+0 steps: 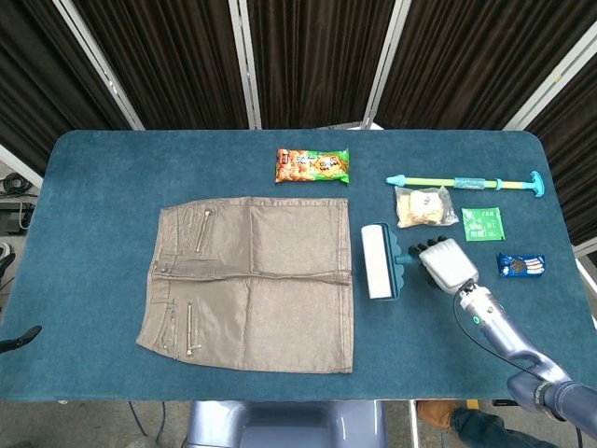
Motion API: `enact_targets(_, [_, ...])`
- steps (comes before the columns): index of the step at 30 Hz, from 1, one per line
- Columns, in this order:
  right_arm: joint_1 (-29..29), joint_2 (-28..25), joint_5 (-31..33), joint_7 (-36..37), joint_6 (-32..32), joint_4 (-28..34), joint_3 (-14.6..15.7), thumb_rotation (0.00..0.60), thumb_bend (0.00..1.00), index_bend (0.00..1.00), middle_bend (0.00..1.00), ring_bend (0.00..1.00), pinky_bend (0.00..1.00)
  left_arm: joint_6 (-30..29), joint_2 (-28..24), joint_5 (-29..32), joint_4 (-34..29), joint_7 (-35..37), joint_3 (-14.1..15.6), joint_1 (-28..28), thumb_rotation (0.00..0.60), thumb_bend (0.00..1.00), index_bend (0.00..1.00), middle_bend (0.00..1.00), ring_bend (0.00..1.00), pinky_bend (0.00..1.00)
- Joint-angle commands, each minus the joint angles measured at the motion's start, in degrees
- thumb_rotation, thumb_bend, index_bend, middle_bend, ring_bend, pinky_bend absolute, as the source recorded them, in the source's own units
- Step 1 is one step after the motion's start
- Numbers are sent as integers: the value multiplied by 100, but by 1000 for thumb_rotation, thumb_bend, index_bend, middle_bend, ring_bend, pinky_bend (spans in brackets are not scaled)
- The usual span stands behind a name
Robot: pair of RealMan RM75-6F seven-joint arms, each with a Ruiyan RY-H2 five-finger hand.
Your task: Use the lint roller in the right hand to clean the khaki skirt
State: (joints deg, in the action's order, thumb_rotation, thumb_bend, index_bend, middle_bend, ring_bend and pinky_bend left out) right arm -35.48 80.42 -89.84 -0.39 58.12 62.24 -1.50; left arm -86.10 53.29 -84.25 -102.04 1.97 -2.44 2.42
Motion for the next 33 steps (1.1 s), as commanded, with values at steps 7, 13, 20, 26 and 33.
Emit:
enact_targets(7, [-692, -616, -413, -1566, -315, 1483, -235, 600, 828, 447, 555, 458, 448, 33, -14, 32, 22, 42, -14, 17, 600, 55, 0, 0, 0, 0])
enact_targets(13, [-1116, -489, -284, -2597, -929, 2281, -378, 600, 871, 448, 556, 461, 447, 115, -11, 154, 53, 61, -46, 47, 600, 55, 0, 0, 0, 0])
enact_targets(20, [-1566, -100, 81, -3458, -1570, 2653, -548, 600, 920, 454, 559, 465, 448, 234, -3, 297, 116, 96, -80, 90, 600, 54, 0, 0, 0, 0])
enact_targets(26, [-1801, 220, 439, -3914, -1840, 2684, -614, 600, 923, 454, 559, 466, 447, 319, -7, 400, 152, 143, -117, 129, 600, 53, 0, 0, 0, 0])
enact_targets(33, [-2002, 612, 636, -4392, -1956, 2538, -530, 600, 924, 458, 562, 471, 448, 431, 22, 463, 184, 111, -126, 184, 600, 54, 0, 0, 0, 0])
